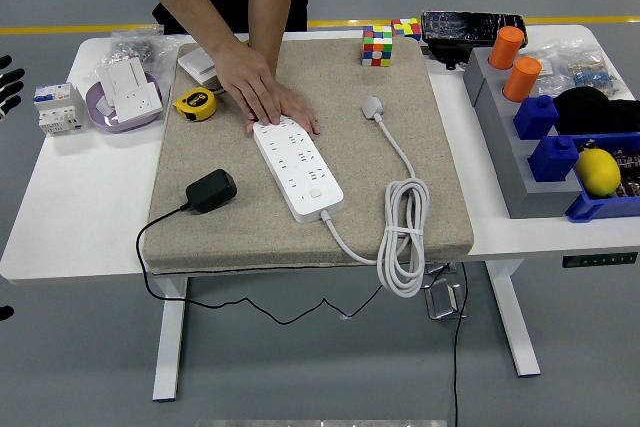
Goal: Pick up the plug,place it near the board,insert it into the board,press the button
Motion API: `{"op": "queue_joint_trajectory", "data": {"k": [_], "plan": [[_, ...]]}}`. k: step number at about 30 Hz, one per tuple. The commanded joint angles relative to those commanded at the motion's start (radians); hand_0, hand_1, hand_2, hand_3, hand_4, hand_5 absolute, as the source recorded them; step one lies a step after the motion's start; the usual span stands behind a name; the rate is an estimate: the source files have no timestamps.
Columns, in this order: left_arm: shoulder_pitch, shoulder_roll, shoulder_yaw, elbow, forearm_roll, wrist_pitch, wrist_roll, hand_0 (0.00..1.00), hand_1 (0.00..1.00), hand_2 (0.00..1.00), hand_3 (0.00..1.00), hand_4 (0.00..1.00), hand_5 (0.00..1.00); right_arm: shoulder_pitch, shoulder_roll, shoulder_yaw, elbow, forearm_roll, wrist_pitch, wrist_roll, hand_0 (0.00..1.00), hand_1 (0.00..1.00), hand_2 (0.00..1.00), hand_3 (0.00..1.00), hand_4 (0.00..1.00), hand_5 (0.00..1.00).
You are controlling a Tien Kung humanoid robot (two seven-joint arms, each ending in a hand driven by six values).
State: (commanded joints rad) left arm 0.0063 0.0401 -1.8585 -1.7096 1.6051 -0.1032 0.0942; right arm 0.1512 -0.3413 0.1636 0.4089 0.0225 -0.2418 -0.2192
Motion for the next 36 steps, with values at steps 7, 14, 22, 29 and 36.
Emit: {"op": "queue_joint_trajectory", "data": {"k": [7,14,22,29,36], "plan": [[-0.018,0.043,0.097,0.000,0.240,-0.005,-0.012,0.846,0.847,0.755,0.804,0.998,0.680,0.000,0.006,0.007,0.000,-0.002,-0.001,-0.001,0.846,0.771,0.739,0.768,0.998,0.931],[-0.091,0.081,0.239,0.074,0.541,-0.041,-0.033,0.877,0.917,0.842,0.884,0.998,0.611,0.004,0.012,0.018,0.000,-0.006,-0.003,0.000,0.847,0.771,0.739,0.768,0.998,0.931],[-0.181,0.106,0.385,0.191,0.664,-0.082,-0.034,0.986,0.998,0.998,0.998,0.998,0.539,0.002,0.014,0.015,-0.002,0.000,-0.008,0.001,0.847,0.771,0.738,0.768,0.998,0.933],[-0.246,0.105,0.492,0.330,0.664,-0.100,-0.029,0.998,0.998,0.998,0.998,0.998,0.559,0.004,0.015,0.009,-0.003,0.004,-0.010,0.002,0.846,0.771,0.738,0.767,0.998,0.933],[-0.295,0.092,0.583,0.456,0.664,-0.060,-0.031,0.998,0.998,0.998,0.998,0.998,0.581,0.009,0.012,0.000,-0.004,0.008,-0.011,0.002,0.846,0.770,0.738,0.767,0.998,0.934]]}}
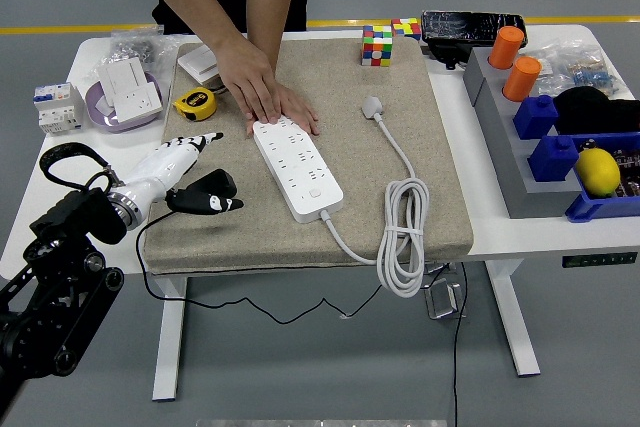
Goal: Pick up the plug,place it near the board,insert it into the board,press the button
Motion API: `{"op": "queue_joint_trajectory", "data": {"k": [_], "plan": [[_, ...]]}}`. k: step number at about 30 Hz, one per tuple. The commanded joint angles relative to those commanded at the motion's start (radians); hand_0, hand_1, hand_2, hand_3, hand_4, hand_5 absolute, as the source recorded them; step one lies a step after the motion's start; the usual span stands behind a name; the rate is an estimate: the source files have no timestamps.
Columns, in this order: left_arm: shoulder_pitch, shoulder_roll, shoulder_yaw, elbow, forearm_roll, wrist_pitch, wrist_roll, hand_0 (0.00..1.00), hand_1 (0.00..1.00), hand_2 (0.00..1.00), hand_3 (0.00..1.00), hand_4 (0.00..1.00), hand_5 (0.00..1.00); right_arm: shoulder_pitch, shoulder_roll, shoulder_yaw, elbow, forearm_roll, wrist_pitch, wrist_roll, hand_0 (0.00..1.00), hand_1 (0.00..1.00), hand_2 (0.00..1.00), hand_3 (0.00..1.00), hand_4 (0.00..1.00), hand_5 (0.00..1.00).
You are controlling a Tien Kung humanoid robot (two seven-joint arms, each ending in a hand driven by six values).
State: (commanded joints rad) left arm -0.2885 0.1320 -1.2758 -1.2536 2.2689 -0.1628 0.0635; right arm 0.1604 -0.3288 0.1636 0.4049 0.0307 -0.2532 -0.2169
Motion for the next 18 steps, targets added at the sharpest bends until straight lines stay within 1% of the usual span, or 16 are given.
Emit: {"op": "queue_joint_trajectory", "data": {"k": [4,5,10,11,12,16,17,18], "plan": [[-0.019,-0.003,0.022,0.061,0.000,0.031,-0.002,0.998,0.998,0.998,0.998,0.998,0.581,0.001,-0.002,-0.004,-0.001,0.002,0.000,0.000,0.846,0.770,0.738,0.767,0.998,0.934],[-0.022,-0.005,0.022,0.074,0.000,0.039,-0.003,0.978,0.998,0.991,0.995,0.998,0.591,0.001,-0.002,-0.005,-0.001,0.002,0.000,0.000,0.846,0.771,0.738,0.767,0.998,0.934],[-0.025,-0.011,0.015,0.117,0.000,0.073,-0.001,0.978,0.998,0.991,0.995,0.998,0.591,0.000,-0.004,-0.006,-0.001,0.004,0.000,0.000,0.846,0.771,0.738,0.767,0.998,0.934],[-0.026,-0.011,0.016,0.124,0.000,0.079,0.000,0.941,0.978,0.929,0.958,0.998,0.602,0.000,-0.004,-0.007,-0.001,0.004,0.000,0.000,0.847,0.771,0.737,0.767,0.998,0.934],[-0.027,-0.012,0.016,0.136,0.000,0.082,0.004,0.941,0.978,0.929,0.958,0.998,0.602,0.000,-0.004,-0.007,-0.001,0.004,0.000,0.000,0.847,0.771,0.737,0.767,0.998,0.934],[-0.026,-0.014,0.017,0.153,0.000,0.096,0.011,0.941,0.978,0.929,0.958,0.998,0.602,0.001,-0.004,-0.009,0.000,0.005,0.000,0.001,0.847,0.771,0.737,0.767,0.998,0.934],[-0.026,-0.015,0.017,0.155,0.000,0.098,0.012,0.897,0.930,0.877,0.914,0.998,0.609,0.001,-0.004,-0.009,-0.001,0.006,0.000,0.001,0.847,0.770,0.737,0.767,0.998,0.934],[-0.026,-0.015,0.019,0.158,0.000,0.101,0.013,0.897,0.930,0.877,0.914,0.998,0.609,0.001,-0.004,-0.009,-0.001,0.006,0.000,0.001,0.847,0.770,0.737,0.767,0.998,0.934]]}}
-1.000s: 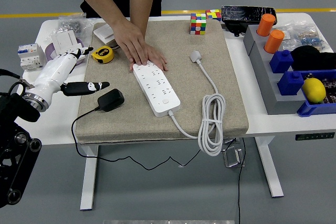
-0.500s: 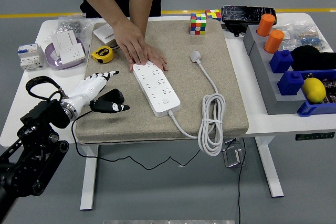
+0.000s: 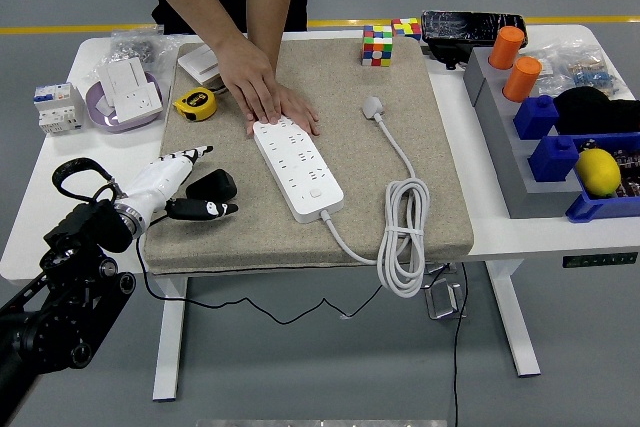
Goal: Pick up the plug,place it near the board,insert it into the board,press the button
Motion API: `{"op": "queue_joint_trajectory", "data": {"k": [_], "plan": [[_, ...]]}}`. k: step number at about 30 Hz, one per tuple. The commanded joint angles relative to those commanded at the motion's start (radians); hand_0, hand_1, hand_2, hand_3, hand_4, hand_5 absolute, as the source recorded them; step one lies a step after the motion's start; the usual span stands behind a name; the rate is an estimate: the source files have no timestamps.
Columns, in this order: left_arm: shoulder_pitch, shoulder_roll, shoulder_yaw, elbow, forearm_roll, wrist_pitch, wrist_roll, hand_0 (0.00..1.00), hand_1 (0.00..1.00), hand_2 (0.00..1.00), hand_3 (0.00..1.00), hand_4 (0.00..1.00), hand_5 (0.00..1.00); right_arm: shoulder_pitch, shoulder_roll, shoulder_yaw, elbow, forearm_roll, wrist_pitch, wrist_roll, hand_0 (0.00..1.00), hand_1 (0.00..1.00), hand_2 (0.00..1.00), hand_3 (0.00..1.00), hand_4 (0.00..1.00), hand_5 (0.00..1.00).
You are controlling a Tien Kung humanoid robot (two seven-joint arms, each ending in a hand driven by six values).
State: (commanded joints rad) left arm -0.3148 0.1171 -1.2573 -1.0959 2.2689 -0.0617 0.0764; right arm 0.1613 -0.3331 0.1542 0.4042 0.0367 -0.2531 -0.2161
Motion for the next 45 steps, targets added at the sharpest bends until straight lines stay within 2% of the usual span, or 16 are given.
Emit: {"op": "queue_joint_trajectory", "data": {"k": [4,5,10,11,16,18,34,35,40,41,45], "plan": [[0.000,-0.002,0.002,0.011,0.000,0.011,0.002,0.897,0.930,0.877,0.914,0.998,0.609,0.001,-0.001,0.000,0.000,0.000,0.000,0.000,0.847,0.770,0.737,0.767,0.998,0.934],[0.000,-0.003,0.004,0.014,0.000,0.020,0.002,0.846,0.866,0.730,0.795,0.998,0.615,0.001,-0.001,-0.001,0.001,0.000,0.000,0.000,0.847,0.770,0.737,0.767,0.998,0.934],[-0.005,-0.007,0.003,0.043,0.000,0.050,0.001,0.846,0.866,0.730,0.795,0.998,0.615,0.000,-0.002,-0.003,0.000,0.004,0.000,0.001,0.847,0.770,0.737,0.767,0.998,0.934],[-0.007,-0.007,0.003,0.048,0.000,0.053,0.001,0.852,0.850,0.676,0.746,0.998,0.623,0.000,-0.002,-0.004,0.000,0.005,0.000,0.001,0.847,0.770,0.736,0.767,0.998,0.936],[-0.017,-0.010,-0.001,0.070,0.000,0.066,-0.002,0.852,0.850,0.676,0.746,0.998,0.623,0.001,-0.002,-0.003,0.001,0.006,-0.001,0.001,0.847,0.770,0.736,0.767,0.998,0.936],[-0.020,-0.011,-0.003,0.075,0.000,0.067,-0.002,0.850,0.848,0.648,0.714,0.998,0.629,0.002,-0.002,-0.003,0.001,0.006,0.000,0.001,0.847,0.770,0.736,0.767,0.998,0.937],[-0.023,-0.016,-0.010,0.088,0.000,0.078,0.001,0.829,0.797,0.597,0.670,0.998,0.631,0.002,-0.002,-0.004,0.000,0.012,-0.001,0.003,0.847,0.770,0.736,0.767,0.998,0.939],[-0.024,-0.016,-0.012,0.089,0.000,0.078,0.002,0.785,0.718,0.576,0.661,0.998,0.632,0.003,-0.002,-0.005,0.000,0.014,-0.001,0.004,0.847,0.770,0.736,0.767,0.998,0.944],[-0.025,-0.017,-0.013,0.089,0.000,0.099,0.005,0.785,0.718,0.576,0.661,0.998,0.632,0.004,-0.002,-0.004,0.000,0.016,-0.002,0.004,0.847,0.770,0.736,0.767,0.998,0.944],[-0.025,-0.017,-0.014,0.090,0.000,0.103,0.006,0.701,0.620,0.545,0.637,0.998,0.562,0.004,-0.002,-0.004,0.000,0.017,-0.002,0.004,0.847,0.770,0.736,0.767,0.998,0.949],[-0.026,-0.017,-0.018,0.089,0.000,0.107,0.006,0.701,0.620,0.545,0.637,0.998,0.562,0.004,-0.002,-0.003,0.000,0.017,-0.003,0.005,0.847,0.770,0.736,0.767,0.998,0.949]]}}
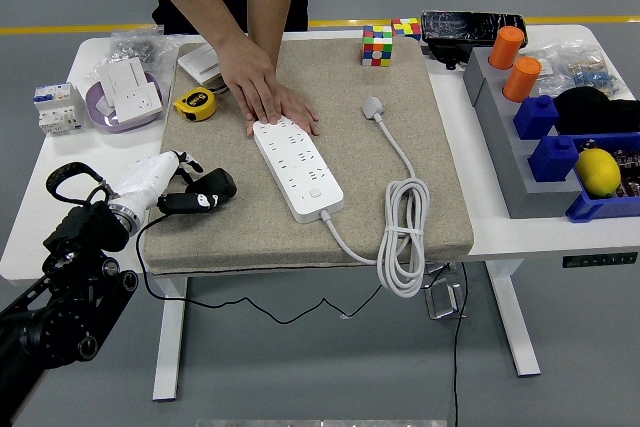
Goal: Pick up the plug,place it near the board,insert it into the board,press the button
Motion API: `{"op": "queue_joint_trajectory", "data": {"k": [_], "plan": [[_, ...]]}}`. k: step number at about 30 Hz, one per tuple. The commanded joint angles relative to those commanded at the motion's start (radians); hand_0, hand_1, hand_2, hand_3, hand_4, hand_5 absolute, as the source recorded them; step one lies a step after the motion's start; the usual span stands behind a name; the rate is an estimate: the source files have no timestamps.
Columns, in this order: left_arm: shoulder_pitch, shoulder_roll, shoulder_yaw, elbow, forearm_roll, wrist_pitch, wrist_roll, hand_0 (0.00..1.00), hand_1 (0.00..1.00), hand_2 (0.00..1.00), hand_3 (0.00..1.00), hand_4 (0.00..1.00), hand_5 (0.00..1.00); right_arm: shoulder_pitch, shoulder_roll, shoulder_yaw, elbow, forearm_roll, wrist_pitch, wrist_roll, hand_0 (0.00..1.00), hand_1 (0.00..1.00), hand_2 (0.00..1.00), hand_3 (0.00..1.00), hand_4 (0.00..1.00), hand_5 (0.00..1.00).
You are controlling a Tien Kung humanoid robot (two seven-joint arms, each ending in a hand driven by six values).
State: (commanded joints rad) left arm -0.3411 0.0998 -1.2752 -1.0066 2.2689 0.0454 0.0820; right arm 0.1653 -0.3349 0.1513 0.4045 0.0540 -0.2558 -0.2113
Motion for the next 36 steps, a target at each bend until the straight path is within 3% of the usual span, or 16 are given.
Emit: {"op": "queue_joint_trajectory", "data": {"k": [1,2,13,14,19,20,25,26,36], "plan": [[0.000,0.000,-0.001,0.001,0.000,-0.002,-0.004,0.701,0.620,0.545,0.637,0.998,0.562,0.000,0.000,0.000,0.000,0.000,0.000,0.000,0.847,0.770,0.736,0.767,0.998,0.949],[0.001,0.000,-0.001,0.001,0.000,-0.004,-0.005,0.691,0.597,0.517,0.616,0.998,0.418,0.000,0.000,0.001,0.000,0.000,0.000,0.000,0.848,0.770,0.736,0.767,0.998,0.949],[0.000,0.000,0.005,0.000,0.000,0.003,-0.007,0.676,0.590,0.497,0.594,0.998,0.392,0.001,-0.001,0.000,-0.001,0.002,-0.002,0.000,0.847,0.771,0.736,0.767,0.998,0.955],[0.000,0.000,0.005,0.000,0.000,0.007,-0.007,0.584,0.507,0.417,0.456,0.942,0.300,0.001,0.000,0.000,-0.001,0.002,-0.002,0.000,0.847,0.771,0.736,0.767,0.998,0.964],[-0.001,0.000,0.008,0.001,0.000,0.038,-0.013,0.584,0.507,0.417,0.456,0.942,0.300,0.001,0.001,0.001,-0.001,0.001,-0.001,0.000,0.847,0.771,0.736,0.767,0.998,0.964],[-0.001,0.000,0.010,0.001,0.000,0.040,-0.013,0.520,0.434,0.400,0.420,0.774,0.236,0.001,0.001,0.001,-0.001,0.001,-0.001,0.000,0.847,0.770,0.736,0.768,0.998,0.971],[-0.002,0.000,0.016,0.004,0.000,0.043,-0.013,0.520,0.434,0.400,0.420,0.774,0.236,0.002,0.000,0.001,-0.001,-0.001,-0.001,-0.001,0.847,0.770,0.736,0.768,0.998,0.971],[-0.001,0.000,0.017,0.006,0.000,0.042,-0.013,0.491,0.417,0.388,0.405,0.723,0.222,0.002,0.000,0.001,0.000,-0.001,-0.001,-0.001,0.847,0.771,0.736,0.768,0.998,0.983],[0.005,0.004,0.019,-0.025,0.000,0.053,-0.016,0.447,0.364,0.357,0.377,0.667,0.191,0.001,-0.001,-0.001,0.000,-0.001,-0.002,-0.002,0.847,0.770,0.736,0.767,0.998,0.984]]}}
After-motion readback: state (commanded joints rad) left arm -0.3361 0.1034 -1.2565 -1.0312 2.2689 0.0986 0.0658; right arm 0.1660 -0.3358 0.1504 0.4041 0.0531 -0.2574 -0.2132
